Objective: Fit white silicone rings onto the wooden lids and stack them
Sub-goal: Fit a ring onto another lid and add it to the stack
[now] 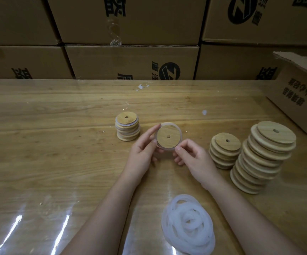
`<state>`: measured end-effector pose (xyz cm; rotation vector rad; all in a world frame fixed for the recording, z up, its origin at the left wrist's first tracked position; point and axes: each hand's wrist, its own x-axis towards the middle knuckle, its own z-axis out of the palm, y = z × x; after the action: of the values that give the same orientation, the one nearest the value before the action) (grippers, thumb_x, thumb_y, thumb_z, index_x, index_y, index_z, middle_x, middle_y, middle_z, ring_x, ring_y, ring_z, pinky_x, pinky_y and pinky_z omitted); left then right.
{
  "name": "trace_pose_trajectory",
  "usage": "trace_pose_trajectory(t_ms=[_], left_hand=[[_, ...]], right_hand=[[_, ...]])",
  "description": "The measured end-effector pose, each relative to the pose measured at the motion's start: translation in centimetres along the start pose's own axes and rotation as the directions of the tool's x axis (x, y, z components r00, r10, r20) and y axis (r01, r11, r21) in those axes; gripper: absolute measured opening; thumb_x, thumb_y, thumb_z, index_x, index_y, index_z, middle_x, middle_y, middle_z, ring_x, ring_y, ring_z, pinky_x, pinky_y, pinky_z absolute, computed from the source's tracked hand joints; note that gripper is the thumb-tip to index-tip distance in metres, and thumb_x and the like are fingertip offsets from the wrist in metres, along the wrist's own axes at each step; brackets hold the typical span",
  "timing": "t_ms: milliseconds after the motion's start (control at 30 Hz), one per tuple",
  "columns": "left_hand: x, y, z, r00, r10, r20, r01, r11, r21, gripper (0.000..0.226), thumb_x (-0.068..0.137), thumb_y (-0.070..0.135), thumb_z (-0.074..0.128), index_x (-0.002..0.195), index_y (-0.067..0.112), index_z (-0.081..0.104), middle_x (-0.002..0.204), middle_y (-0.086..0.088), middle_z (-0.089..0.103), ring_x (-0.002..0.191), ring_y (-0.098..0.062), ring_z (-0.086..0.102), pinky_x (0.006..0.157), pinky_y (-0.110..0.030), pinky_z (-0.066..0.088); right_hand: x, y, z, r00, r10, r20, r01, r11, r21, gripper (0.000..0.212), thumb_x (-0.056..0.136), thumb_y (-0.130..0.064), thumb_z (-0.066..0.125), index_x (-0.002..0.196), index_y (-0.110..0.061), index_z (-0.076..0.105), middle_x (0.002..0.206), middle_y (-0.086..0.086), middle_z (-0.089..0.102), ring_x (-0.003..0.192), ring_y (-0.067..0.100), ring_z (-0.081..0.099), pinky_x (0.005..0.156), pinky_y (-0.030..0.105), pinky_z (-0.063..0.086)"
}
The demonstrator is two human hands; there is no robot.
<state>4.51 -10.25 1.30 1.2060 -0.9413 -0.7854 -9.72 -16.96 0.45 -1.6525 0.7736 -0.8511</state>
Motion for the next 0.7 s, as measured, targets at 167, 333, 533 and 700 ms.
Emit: trace_pose_trajectory(t_ms=[167, 333, 533, 700], left_hand=[[-0.1, 0.1, 0.2, 1.0, 0.023, 0.009, -0.022, 0.999, -0.035, 0.04, 0.089, 0.0, 0.056, 0.118, 0.028, 0.053, 0.096, 0.001, 0.066, 0.066, -0.002, 0.062, 0.048, -0.011, 0.043], [0.4, 0.6, -0.6, 0.978, -0.012, -0.209, -0.019, 0.99, -0.142, 0.036, 0.085, 0.001, 0.062, 0.114, 0.017, 0.049, 0.078, 0.003, 0.07, 0.057, -0.008, 0.063, 0.043, -0.015, 0.042], [1.6, 1.7, -3.5, 0.877, -0.01, -0.48, -0.122, 0.962, -0.243, 0.022, 0.088, 0.004, 0.06, 0.101, 0.017, 0.047, 0.074, -0.002, 0.067, 0.054, -0.006, 0.063, 0.045, -0.014, 0.045], [2.2, 1.3, -5.1, 0.833, -0.049, -0.551, -0.147, 0.941, -0.306, 0.022, 0.088, 0.012, 0.063, 0.101, 0.017, 0.046, 0.065, 0.005, 0.07, 0.057, -0.007, 0.064, 0.05, -0.015, 0.049]], right_hand=[[-0.1, 0.1, 0.1, 1.0, -0.007, -0.001, 0.006, 0.998, -0.061, 0.013, 0.09, -0.014, 0.057, 0.077, -0.013, 0.058, 0.067, -0.001, 0.061, 0.063, 0.009, 0.06, 0.063, 0.024, 0.049], [0.0, 0.0, 0.2, 1.0, 0.021, -0.016, -0.022, 0.998, -0.063, 0.016, 0.091, -0.01, 0.055, 0.077, -0.016, 0.059, 0.069, 0.0, 0.063, 0.063, 0.009, 0.06, 0.061, 0.02, 0.049], [0.0, -0.2, 0.2, 0.999, 0.036, -0.003, -0.036, 0.997, -0.064, 0.015, 0.091, -0.008, 0.054, 0.078, -0.011, 0.059, 0.068, -0.002, 0.062, 0.062, 0.006, 0.058, 0.06, 0.017, 0.048], [0.0, -0.1, 0.1, 0.999, 0.039, -0.003, -0.039, 0.996, -0.079, 0.016, 0.091, -0.01, 0.055, 0.076, -0.014, 0.06, 0.068, -0.004, 0.063, 0.063, 0.007, 0.06, 0.061, 0.017, 0.049]])
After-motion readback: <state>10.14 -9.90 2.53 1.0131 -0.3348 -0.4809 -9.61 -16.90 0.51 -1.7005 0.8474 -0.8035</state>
